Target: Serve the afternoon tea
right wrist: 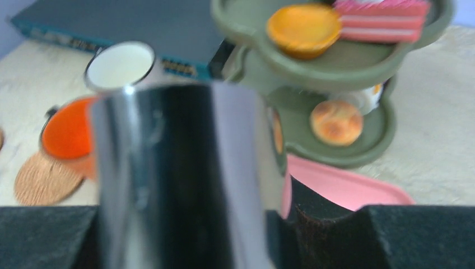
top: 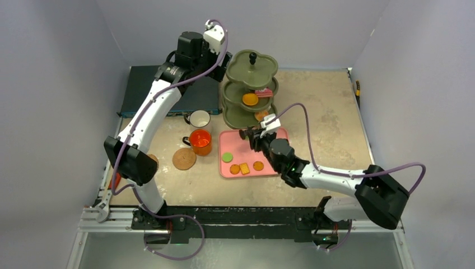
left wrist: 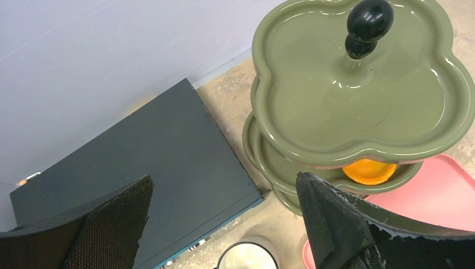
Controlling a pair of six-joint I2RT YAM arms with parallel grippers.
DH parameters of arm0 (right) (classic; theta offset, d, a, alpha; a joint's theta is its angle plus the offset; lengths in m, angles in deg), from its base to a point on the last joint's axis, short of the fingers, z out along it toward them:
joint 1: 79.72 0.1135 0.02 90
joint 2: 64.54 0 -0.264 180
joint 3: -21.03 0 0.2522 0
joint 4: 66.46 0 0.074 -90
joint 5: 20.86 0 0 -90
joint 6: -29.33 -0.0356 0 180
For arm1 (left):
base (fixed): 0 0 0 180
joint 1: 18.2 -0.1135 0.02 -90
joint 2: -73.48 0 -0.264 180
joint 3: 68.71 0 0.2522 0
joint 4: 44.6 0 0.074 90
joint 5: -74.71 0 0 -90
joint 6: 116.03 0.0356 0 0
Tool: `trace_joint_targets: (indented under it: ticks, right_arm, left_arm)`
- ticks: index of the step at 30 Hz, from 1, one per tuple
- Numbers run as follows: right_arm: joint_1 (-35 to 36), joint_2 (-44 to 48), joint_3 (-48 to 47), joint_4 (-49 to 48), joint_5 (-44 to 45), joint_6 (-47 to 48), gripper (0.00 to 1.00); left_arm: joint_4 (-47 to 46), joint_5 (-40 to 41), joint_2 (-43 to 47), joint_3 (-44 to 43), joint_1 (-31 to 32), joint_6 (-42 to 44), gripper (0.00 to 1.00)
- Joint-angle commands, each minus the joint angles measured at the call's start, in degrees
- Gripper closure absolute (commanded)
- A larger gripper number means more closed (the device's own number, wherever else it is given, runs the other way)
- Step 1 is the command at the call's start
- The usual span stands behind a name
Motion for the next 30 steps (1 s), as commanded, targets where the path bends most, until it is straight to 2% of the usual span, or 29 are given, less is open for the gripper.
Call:
trace_joint_targets:
  ticks: [1, 6, 14, 23, 26, 30]
  right_arm:
    - [-6.41, -3.33, -5.24, -8.48, -0.15, 0.54, 0.65]
    - [-9.02, -9.74, -8.21, -13.08, 0.71, 0.61, 0.65]
    - [-9.42, -18.18, -10.42, -20.86, 3.21, -0.74, 0.65]
    - [-9.35, -27.76, -10.93, -36.41, 10.97, 0.63, 0.66]
    - [-9.37, -31.04, -12.02, -37.41, 11.33, -0.60, 0.63]
    - [-9.42, -33.30, -12.71, -38.26, 11.79, -2.08, 0.55]
  left_arm:
    - [-1.77, -0.86, 2.97, 0.08, -0.13, -0.19, 0.01]
    - [-2.72, -0.69, 3.60, 0.65, -0.18, 0.31, 0.01]
    - [-3.41, -0.95, 3.66, 1.58, -0.17, 0.66, 0.01]
    - [-3.10, -2.18, 4.11, 2.69, -0.17, 1.11, 0.01]
    - [-2.97, -2.01, 4.31, 2.77, -0.13, 1.41, 0.01]
    - [-2.97, -2.07, 4.37, 2.68, -0.21, 1.44, 0.01]
